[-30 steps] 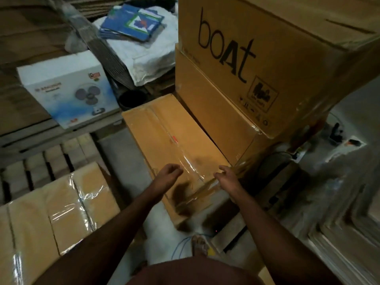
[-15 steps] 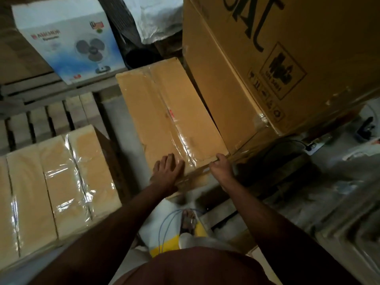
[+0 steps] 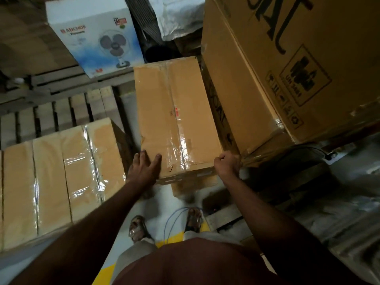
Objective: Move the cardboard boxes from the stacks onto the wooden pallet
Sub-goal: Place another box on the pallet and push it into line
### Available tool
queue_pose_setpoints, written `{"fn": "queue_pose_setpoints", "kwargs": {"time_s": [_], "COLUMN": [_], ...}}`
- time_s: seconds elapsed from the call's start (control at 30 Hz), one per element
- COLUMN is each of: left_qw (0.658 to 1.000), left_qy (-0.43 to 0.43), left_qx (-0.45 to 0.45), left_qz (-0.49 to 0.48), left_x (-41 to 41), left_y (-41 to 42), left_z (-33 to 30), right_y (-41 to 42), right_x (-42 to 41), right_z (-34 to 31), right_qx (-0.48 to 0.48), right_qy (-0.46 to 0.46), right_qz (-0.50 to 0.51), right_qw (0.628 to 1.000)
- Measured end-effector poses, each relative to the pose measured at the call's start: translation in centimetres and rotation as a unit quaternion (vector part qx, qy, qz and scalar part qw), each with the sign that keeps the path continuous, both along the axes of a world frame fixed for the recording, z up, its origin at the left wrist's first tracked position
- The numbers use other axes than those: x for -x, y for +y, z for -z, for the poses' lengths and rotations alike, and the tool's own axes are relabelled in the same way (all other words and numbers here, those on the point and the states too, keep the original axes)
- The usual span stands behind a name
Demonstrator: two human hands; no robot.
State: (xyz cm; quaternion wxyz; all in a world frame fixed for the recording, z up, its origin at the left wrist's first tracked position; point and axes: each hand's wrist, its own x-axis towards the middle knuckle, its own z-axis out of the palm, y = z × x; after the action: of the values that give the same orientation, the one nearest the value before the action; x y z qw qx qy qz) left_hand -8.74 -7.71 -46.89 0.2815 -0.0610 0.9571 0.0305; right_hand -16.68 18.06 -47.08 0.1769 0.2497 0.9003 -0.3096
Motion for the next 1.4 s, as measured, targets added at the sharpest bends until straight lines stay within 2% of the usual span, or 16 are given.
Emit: {"fn": "queue_pose_setpoints", "kwargs": {"time_s": [0.1,0.17,0.2,0.23,0.3,0.37,0.5,0.6,0.7,0.8,0.87,0.93,1.03,1.13,1.33,1.4], "left_qw": [0.998,0.985,0.963,0.922,0.818,0.747,0.67,0.638,0.603,0.587,0.55,0.528,0.542,0.537,0.485,0.481], "left_qy": [0.017,0.024,0.025,0.026,0.033,0.043,0.105,0.172,0.229,0.242,0.246,0.252,0.277,0.302,0.367,0.386], "left_qx": [-0.022,-0.09,-0.166,-0.258,-0.383,-0.411,-0.47,-0.481,-0.472,-0.49,-0.522,-0.543,-0.539,-0.531,-0.524,-0.52], "left_qz": [-0.049,-0.143,-0.21,-0.287,-0.428,-0.52,-0.565,-0.576,-0.602,-0.598,-0.604,-0.603,-0.582,-0.582,-0.597,-0.591], "left_x": [-0.7,-1.4,-1.6,-1.7,-1.8,-1.7,-1.7,-1.5,-0.9,-0.4,-0.2,-0.2,-1.2,-3.4,-11.7,-15.2], "left_y": [0.5,0.5,0.4,0.2,0.2,0.4,0.7,0.3,-0.2,-0.8,-1.2,-1.7,-2.5,-4.4,-12.6,-16.4], "left_z": [0.4,1.1,1.5,2.0,2.2,1.9,-0.5,-3.5,-6.1,-8.1,-9.5,-10.8,-12.3,-12.6,-13.7,-14.3], "right_y": [0.3,0.4,0.4,0.4,0.2,0.3,-0.4,-2.0,-4.1,-6.5,-7.7,-8.5,-9.9,-12.1,-20.8,-24.6], "right_x": [0.2,0.2,0.1,0.0,0.0,0.4,0.5,-0.2,-0.3,-0.5,-0.7,-1.2,-2.4,-4.4,-11.3,-14.6], "right_z": [0.4,0.7,0.8,0.8,0.9,2.5,1.9,-1.5,-3.6,-5.7,-7.3,-8.6,-10.2,-11.6,-14.0,-14.7], "right_qx": [0.026,0.095,0.127,0.146,0.164,0.179,0.199,0.208,0.23,0.315,0.357,0.367,0.358,0.338,0.361,0.379], "right_qy": [-0.005,-0.006,-0.013,-0.022,-0.046,-0.059,-0.042,0.004,0.062,0.132,0.162,0.167,0.159,0.158,0.193,0.202], "right_qz": [0.008,0.016,0.019,0.019,0.01,0.012,0.031,0.059,0.136,0.223,0.248,0.252,0.256,0.248,0.174,0.151], "right_qw": [1.0,0.995,0.992,0.989,0.985,0.982,0.979,0.976,0.962,0.913,0.886,0.88,0.884,0.894,0.895,0.89]}}
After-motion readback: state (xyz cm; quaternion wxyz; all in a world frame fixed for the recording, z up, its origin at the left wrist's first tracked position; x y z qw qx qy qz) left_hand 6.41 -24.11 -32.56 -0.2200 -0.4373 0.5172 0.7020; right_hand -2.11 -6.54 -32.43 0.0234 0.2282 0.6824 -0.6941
